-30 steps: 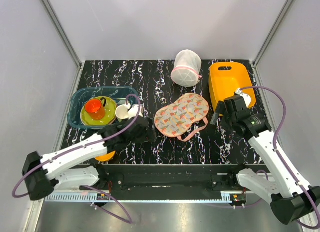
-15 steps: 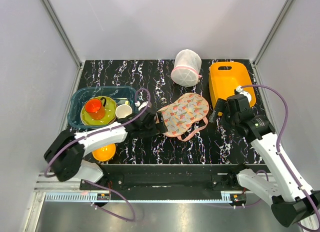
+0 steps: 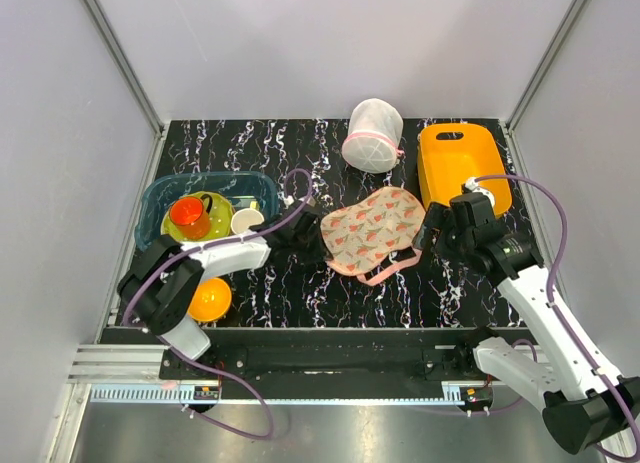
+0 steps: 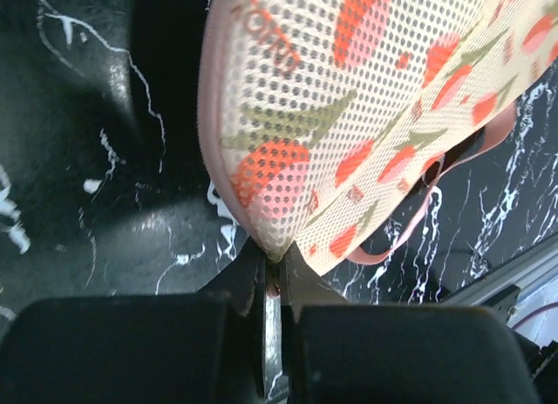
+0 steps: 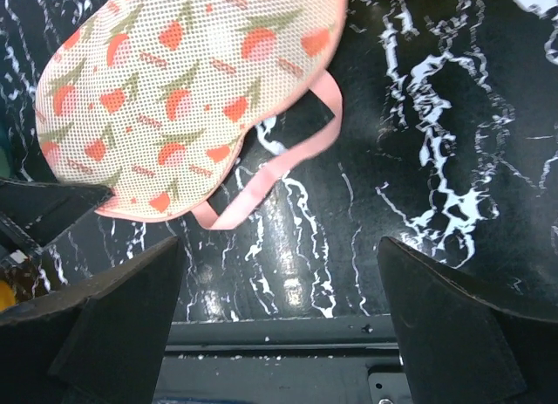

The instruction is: Unzip the laundry bag and remove the bra

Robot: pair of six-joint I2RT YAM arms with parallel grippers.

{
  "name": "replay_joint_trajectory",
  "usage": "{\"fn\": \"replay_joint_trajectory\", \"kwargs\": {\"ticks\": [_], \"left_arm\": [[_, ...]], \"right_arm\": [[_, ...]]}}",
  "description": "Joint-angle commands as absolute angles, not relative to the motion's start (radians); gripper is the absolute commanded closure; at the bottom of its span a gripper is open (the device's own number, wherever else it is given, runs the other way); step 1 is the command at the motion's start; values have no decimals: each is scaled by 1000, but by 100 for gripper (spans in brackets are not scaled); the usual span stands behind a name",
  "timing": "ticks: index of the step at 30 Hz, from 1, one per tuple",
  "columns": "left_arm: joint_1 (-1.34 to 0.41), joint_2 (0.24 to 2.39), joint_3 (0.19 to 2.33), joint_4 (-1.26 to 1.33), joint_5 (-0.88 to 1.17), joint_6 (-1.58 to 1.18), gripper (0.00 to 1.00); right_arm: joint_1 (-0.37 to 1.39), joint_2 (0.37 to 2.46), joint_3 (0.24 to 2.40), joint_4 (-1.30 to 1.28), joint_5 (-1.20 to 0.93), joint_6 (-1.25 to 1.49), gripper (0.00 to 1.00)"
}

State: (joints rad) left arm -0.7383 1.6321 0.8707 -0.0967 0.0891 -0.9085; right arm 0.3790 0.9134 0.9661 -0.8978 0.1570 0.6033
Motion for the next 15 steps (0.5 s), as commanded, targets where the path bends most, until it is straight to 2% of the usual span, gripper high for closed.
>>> {"fn": "replay_joint_trajectory", "kwargs": {"ticks": [1,7,11,15], "left_arm": [[-741,1455,867,-179,52,-873,100],[-730,1177,853,-282,162,-851,100],[-698,1114,884,-386,290,-864,100],[-686,1069,867,-376,357,-929,100]], "right_arm": [[383,891,928,-813,42,574,0],[394,914,815,-655,-159,664,0],[423,907,759,-604,-144,739,0],[433,882,732,-584,-104,781,0]]}}
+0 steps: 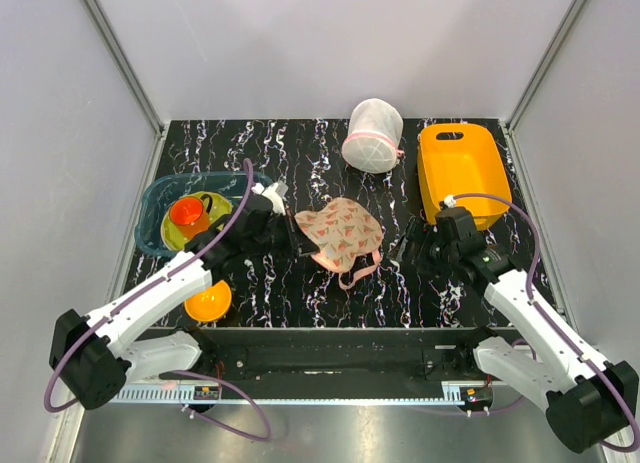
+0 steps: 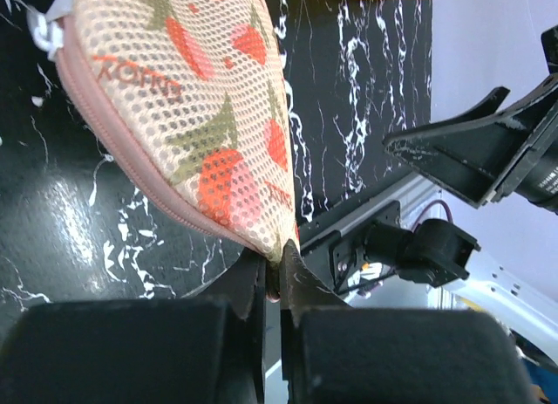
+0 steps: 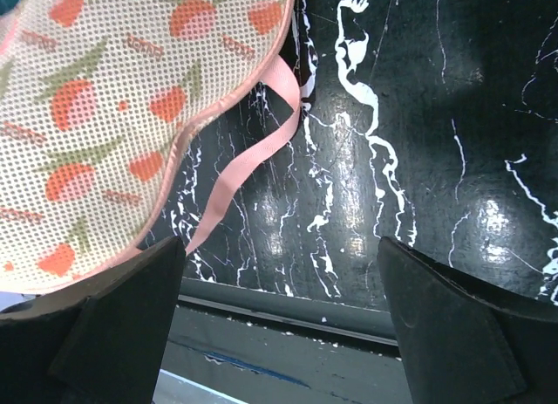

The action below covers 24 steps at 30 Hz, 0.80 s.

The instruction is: Unzip the laundry bag and remove the bra

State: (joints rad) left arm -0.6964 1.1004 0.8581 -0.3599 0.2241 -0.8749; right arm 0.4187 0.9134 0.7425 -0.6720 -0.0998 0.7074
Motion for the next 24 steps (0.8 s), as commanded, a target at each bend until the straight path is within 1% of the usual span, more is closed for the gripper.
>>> {"fn": "replay_joint_trajectory", "kwargs": {"ticks": [1,4,6,7,8,9,10,11,12,14,15,19,23,24], "left_arm": [[-686,1069,865,-365,370,-966,100],[-715,1078,864,-336,380,-1015,100],[-744,1083,870,-331,325,-997,100],[-799,1086,874,-331,278,-976,98],[-836,1092,877,-328,270,-954,84],[-869,1101,882,-322,278,-916,33],[-920,1139,885,-316,344,-896,4],[-933,1164,896,-337,382,-873,1],[-937,1181,911,-374,400,-821,1],[-931,1181,985,-518,292,-760,1],[-919,1169,1005,-543,252,-717,1],[-714,1160,1025,-514,250,-675,1],[-660,1322,1087,-526,124,-614,1],[-658,1421,1103,-525,118,-606,1]], "right_arm": [[439,876,736,-583,-98,784,0],[482,867,753,-618,-35,773,0],[488,867,758,-635,-18,769,0],[488,867,756,-644,-17,769,0],[488,865,755,-650,-11,772,0],[488,859,752,-660,-6,773,0],[488,851,750,-663,-6,775,0],[488,848,746,-667,29,781,0],[486,836,742,-676,43,784,0],[488,827,744,-687,72,787,0],[488,822,750,-701,78,785,0],[488,824,759,-729,97,775,0],[488,831,772,-749,100,764,0],[488,830,770,-750,95,765,0]]}}
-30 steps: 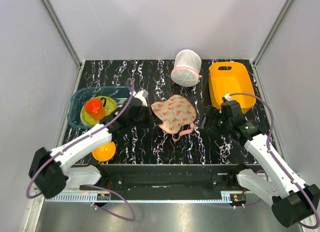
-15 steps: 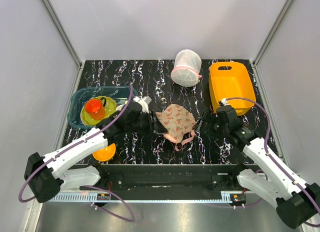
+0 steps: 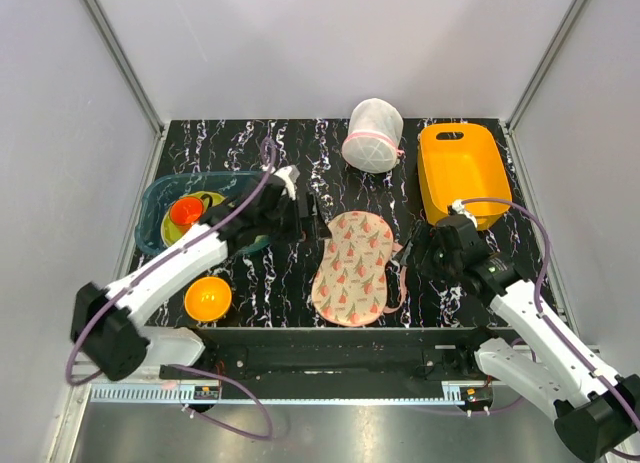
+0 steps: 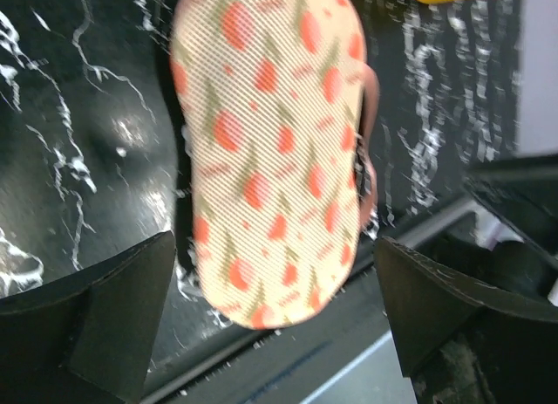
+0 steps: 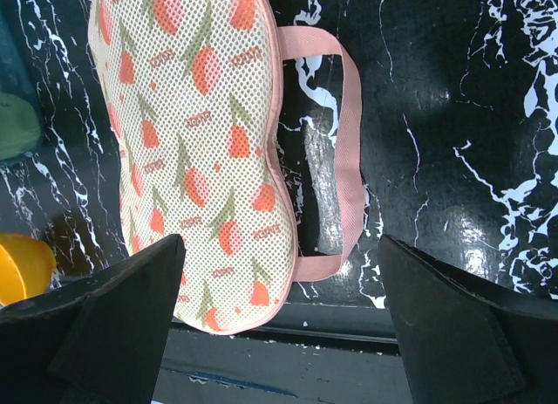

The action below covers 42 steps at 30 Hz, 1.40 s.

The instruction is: Unzip the laundry bag and remove the bra

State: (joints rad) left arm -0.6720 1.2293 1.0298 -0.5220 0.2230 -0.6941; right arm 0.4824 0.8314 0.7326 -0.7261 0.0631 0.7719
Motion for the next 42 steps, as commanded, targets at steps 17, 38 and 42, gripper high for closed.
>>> {"fn": "replay_joint_trajectory", "kwargs": {"ticks": [17,38,42], "left_arm": [[-767,1649,1023,-298,273,-771,92],[-943,1330,788,-359,-118,-1151,36],[-983,1335,762,-388,-104,-1098,21]], "right_arm": [[488,798,747,-787,78,759,0],[517,715,456,-560,-164,1026,0],[517,723,451,-577,-135,1019,0]]}}
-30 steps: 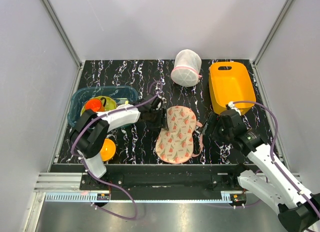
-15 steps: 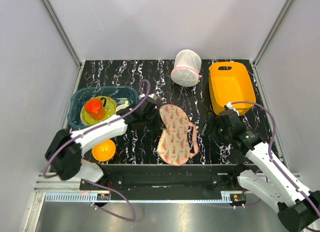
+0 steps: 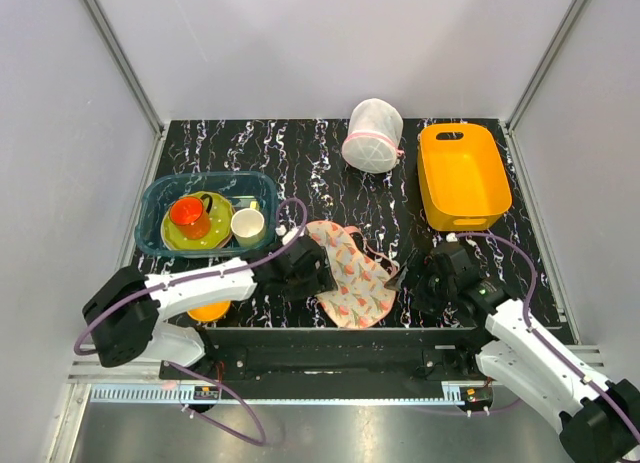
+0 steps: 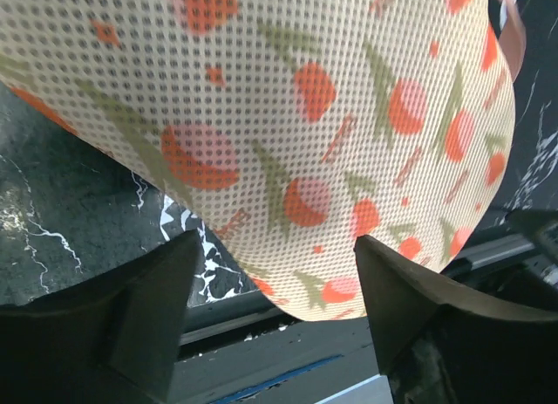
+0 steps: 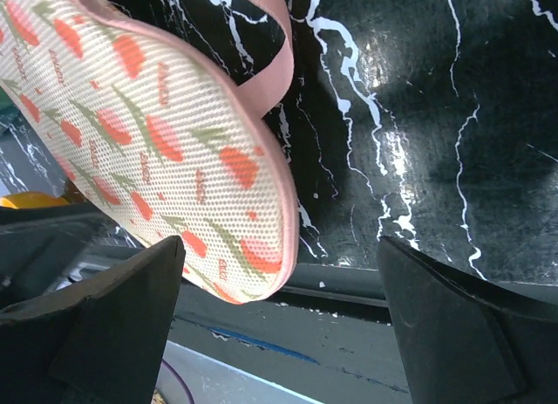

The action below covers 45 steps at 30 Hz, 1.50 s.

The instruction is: Unzip the laundry bag and remove the bra

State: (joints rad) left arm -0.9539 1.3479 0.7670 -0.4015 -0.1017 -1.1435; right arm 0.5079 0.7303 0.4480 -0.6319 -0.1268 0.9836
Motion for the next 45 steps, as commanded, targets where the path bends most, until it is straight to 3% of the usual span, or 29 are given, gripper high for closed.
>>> {"fn": "replay_joint_trajectory", "kwargs": {"ticks": [1,3,6,10,16,20,23,24,25,31,38,45], "left_arm": [[-985,1322,746,-388,-97,-1086,21],[-986,1279,729,-393,-84,-1083,21],[-986,1230,686,-379,-68,-1080,1],[-986,1213,572,-238,-38,-1112,1],[-986,1305,580,-137,18,-1089,1],[-986,1335,610,-130,35,-1063,1],[-985,1347,614,-100,60,-1066,1],[-985,1345,612,-92,72,-1071,1],[-983,1342,611,-84,83,-1084,1],[-976,1269,627,-69,120,-1111,1],[-925,1146,557,37,210,-1212,1],[-851,993,453,44,176,-1288,1]], "right_arm": [[518,729,445,-572,-132,1020,0],[518,727,437,-571,-129,1023,0],[522,704,399,-561,-94,1046,0],[526,676,287,-407,-133,1100,4],[566,722,239,-233,-118,1135,23],[587,762,238,-149,-132,1150,43],[606,764,229,-91,-132,1187,75],[612,758,230,-91,-123,1196,97],[612,727,247,-122,-114,1203,100],[612,635,308,-227,-25,1336,100],[611,643,287,-127,-25,1550,100],[612,615,307,-81,-8,1626,100]]}}
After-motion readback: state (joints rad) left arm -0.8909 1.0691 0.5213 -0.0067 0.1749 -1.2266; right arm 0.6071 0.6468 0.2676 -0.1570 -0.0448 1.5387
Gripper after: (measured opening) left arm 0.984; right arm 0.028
